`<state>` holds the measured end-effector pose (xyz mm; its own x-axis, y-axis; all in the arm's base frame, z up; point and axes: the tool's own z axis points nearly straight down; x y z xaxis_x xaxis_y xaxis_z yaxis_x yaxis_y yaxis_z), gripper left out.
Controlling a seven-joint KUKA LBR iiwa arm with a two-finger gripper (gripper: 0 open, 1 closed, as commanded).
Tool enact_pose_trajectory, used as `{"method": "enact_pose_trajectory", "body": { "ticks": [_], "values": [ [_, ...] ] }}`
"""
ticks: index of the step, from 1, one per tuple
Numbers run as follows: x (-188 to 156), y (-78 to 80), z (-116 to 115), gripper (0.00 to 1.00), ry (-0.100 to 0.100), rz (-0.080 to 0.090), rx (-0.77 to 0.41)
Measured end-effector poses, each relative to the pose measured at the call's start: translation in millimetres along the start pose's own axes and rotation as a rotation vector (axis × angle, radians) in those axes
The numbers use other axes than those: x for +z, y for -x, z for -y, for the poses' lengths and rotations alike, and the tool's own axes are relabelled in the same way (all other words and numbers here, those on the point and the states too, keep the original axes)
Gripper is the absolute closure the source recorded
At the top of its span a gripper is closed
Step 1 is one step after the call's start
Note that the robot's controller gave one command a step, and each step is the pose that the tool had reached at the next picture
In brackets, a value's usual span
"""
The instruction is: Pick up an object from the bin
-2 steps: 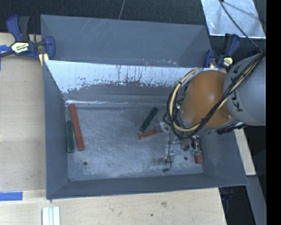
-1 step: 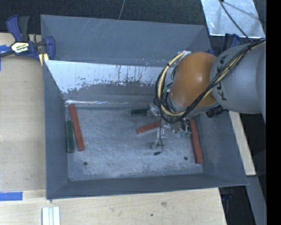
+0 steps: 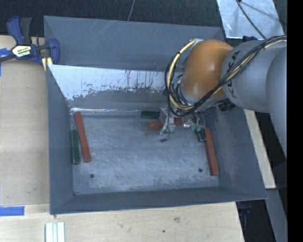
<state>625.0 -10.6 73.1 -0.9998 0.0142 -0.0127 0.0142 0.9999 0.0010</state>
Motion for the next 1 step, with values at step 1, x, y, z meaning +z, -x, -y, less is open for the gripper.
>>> {"method": "enact_pose_trajectory", "body": {
  "ticks": [1],
  "values": [
    [0.1,-0.1,0.1,1.0,0.0,0.0,0.0]
  ]
}}
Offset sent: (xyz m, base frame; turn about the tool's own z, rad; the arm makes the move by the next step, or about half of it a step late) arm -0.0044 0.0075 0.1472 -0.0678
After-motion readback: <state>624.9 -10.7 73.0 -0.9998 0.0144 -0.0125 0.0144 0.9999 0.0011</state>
